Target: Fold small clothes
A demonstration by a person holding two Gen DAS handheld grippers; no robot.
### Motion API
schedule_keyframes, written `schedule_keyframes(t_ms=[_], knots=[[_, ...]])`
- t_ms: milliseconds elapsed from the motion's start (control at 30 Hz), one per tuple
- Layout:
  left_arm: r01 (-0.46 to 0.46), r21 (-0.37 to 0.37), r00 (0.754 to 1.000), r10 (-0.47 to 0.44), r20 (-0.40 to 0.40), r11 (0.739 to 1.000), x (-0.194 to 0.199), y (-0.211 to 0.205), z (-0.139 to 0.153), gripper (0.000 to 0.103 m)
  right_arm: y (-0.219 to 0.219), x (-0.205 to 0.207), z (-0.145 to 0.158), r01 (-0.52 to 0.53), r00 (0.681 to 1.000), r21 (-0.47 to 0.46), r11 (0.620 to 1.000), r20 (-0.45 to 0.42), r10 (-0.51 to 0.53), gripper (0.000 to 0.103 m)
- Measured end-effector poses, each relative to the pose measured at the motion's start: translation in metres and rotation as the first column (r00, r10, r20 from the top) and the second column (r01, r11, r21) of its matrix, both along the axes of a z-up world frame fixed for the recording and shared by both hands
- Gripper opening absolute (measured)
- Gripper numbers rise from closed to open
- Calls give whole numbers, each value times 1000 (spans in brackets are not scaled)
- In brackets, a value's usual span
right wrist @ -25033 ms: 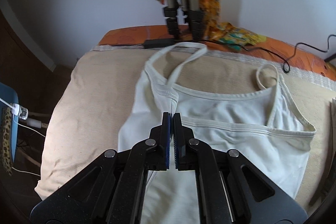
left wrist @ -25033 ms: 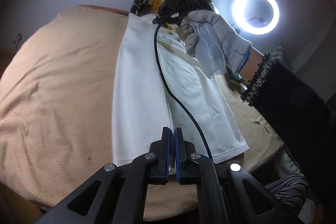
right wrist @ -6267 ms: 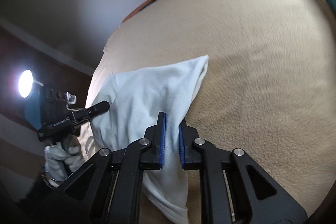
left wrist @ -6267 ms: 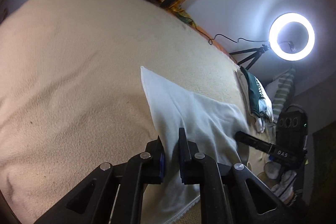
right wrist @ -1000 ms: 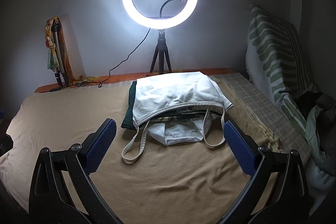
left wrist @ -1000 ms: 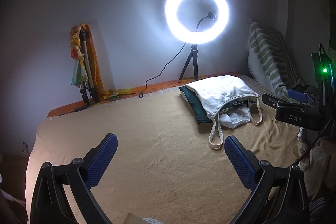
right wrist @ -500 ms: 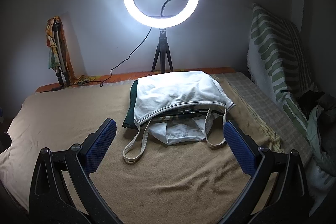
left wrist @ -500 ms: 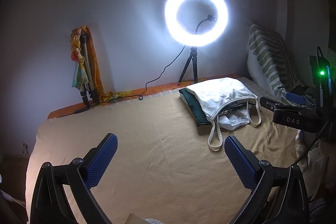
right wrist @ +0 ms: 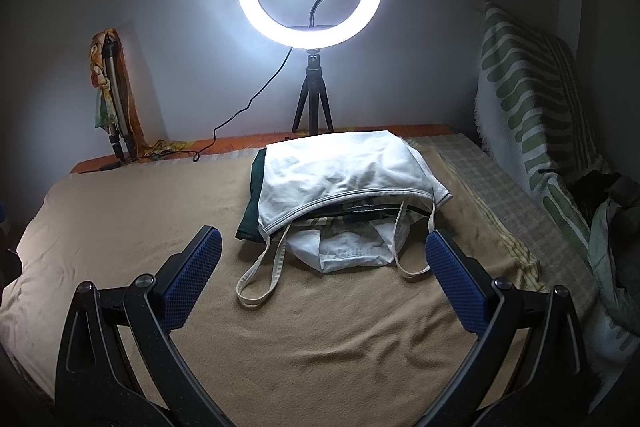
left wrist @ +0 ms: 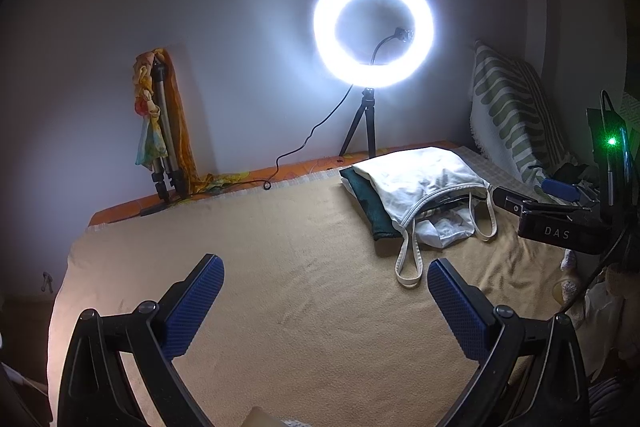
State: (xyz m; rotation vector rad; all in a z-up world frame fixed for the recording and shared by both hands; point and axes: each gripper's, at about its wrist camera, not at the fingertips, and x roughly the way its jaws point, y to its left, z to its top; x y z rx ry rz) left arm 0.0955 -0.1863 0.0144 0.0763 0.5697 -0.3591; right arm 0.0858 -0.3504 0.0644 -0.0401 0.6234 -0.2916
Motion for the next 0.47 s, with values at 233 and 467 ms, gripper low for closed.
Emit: schedule_keyframes(t_ms=[233,467], knots=[[-10,7,1000,10,19,1000,-3,-1,-4,103,-1,1,-1,-7,1000,6,1000,-1,7,103],[-15,23,994,12,105,1000,-13,1,0,103,-1,1,-1,-8,1000,4,1000,-4,8,103]])
